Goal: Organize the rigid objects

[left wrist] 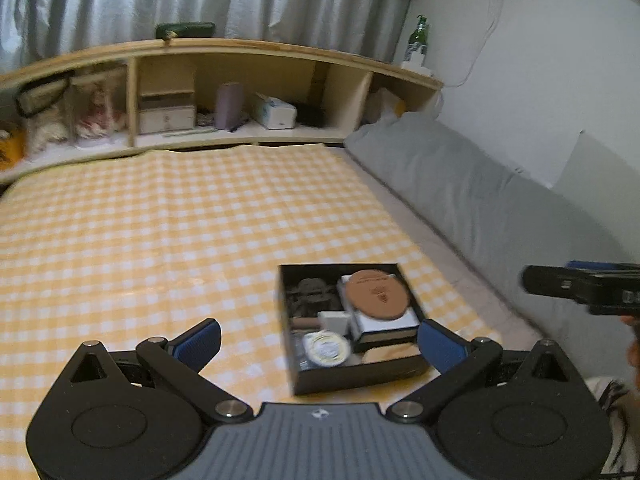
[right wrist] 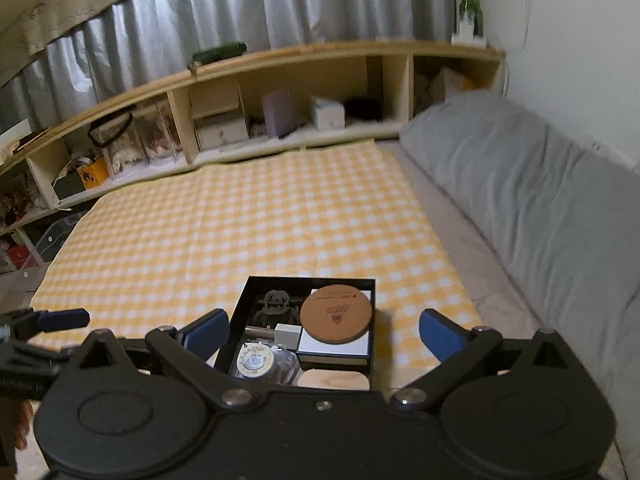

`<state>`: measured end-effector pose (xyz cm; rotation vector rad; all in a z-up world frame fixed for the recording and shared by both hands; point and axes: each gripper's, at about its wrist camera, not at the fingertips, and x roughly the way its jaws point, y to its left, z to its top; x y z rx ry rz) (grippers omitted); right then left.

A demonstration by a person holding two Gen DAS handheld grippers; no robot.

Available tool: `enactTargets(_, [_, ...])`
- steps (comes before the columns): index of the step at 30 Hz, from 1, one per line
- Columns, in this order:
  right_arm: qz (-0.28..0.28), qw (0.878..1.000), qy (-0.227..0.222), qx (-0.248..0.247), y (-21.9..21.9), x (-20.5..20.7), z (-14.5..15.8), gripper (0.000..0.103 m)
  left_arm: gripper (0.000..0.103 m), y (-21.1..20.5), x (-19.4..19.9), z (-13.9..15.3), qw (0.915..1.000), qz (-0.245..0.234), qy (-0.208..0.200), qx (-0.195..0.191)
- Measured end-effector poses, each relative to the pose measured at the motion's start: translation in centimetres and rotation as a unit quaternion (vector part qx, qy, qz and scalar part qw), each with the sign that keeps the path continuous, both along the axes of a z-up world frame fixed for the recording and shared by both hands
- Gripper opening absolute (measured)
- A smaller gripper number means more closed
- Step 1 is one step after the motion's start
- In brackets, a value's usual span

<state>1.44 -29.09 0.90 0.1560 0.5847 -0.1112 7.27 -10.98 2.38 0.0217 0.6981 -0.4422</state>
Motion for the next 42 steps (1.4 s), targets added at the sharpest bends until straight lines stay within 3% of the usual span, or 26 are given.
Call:
enactTargets(3, [-0.004, 1.000, -0.016, -0.002, 0.7, -2.1, -0.4, 0.103, 0.103, 0.2, -1.9, 0.0, 0.9993, 0.001, -0.036, 0.012])
enactTargets(8, [-0.010, 0.999, -0.033, -0.019, 2.1, -5.2, -1.3, 0.103, 0.103, 1.1, -3.5, -0.3, 0.9990, -0.008, -0.043, -0.006])
enactTargets(16, [-0.035, 0.996, -0.068, -0.048, 3.3, -8.1, -2.7, 0.103, 0.103, 1.1, -5.0, -1.0, 0.9986, 0.006, -0.052, 0.010])
enactTargets(23, [-0.088, 0.992, -0.059, -0.066, 2.9, -8.4, -4.3, 0.103, 0.103, 1.2, -5.5, -1.1, 0.9977, 0.005, -0.064, 0.020])
enactTargets(30, [-0.072, 0.990, -0.072, -0.100, 4.2, -8.6, -4.8, 0.103, 0.103, 1.2, -5.6, -1.1, 0.9971, 0.008, -0.071, 0.025])
enactTargets(42, [-0.074, 0.991, -0.078, -0.078, 3.7, -8.8, -4.7, 0.103, 0.103, 1.0, -5.7, -1.8, 0.9961, 0.004, -0.075, 0.045])
